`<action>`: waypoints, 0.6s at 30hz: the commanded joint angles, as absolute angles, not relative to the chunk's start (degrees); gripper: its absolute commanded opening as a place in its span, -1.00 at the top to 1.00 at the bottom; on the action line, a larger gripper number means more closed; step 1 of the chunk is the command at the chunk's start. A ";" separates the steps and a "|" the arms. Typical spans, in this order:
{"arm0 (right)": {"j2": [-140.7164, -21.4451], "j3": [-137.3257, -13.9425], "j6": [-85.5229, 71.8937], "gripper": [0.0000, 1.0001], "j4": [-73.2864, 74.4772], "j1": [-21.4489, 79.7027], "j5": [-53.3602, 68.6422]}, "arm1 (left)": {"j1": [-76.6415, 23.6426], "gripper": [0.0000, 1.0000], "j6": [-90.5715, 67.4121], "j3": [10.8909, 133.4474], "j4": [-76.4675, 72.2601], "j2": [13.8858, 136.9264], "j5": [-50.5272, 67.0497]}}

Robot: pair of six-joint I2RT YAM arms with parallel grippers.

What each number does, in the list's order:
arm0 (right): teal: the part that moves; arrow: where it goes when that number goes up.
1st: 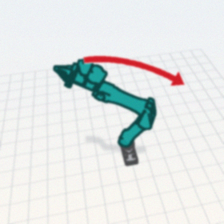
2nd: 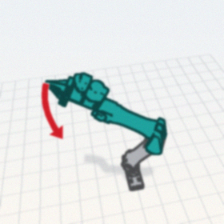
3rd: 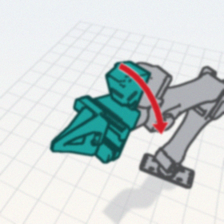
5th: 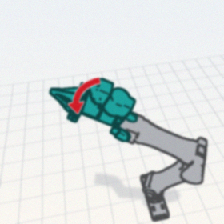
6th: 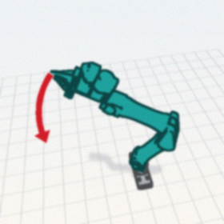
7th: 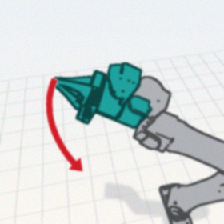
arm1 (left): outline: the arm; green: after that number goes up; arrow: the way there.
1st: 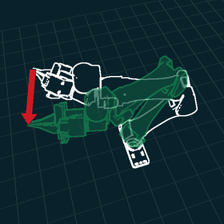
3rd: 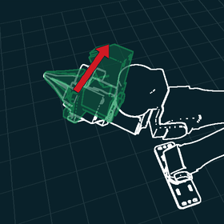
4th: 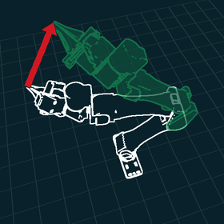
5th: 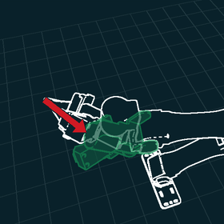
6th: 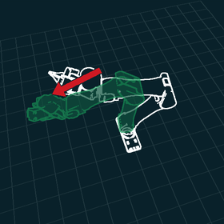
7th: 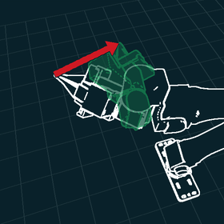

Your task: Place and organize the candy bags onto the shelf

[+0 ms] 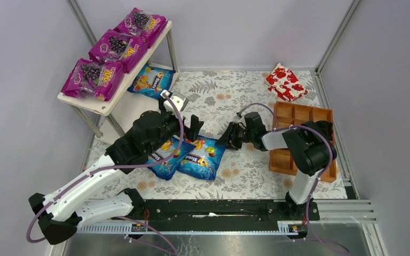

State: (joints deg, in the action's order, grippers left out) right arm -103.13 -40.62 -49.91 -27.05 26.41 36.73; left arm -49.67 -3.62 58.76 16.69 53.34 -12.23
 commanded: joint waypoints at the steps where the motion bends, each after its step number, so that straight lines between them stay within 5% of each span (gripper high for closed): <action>1: -104.11 -43.24 -52.69 0.36 -34.45 25.64 38.00 | -49.84 -0.98 -3.42 59.37 14.67 53.44 -12.83; 5: -108.04 -48.54 -50.02 0.71 -30.55 24.00 37.64 | -49.85 -0.98 -3.39 59.41 14.77 54.28 -12.99; 10: -116.38 -63.45 -40.44 0.83 -16.75 20.93 36.96 | -49.90 -0.97 -3.42 59.32 14.79 54.51 -13.43; 15: -126.52 -90.74 -27.94 0.37 7.43 19.23 32.96 | -49.85 -0.97 -3.34 59.15 14.68 54.40 -14.22; 18: -125.61 -94.32 -27.53 -0.21 9.91 19.03 30.35 | -49.90 -0.97 -3.25 59.04 14.68 54.57 -14.61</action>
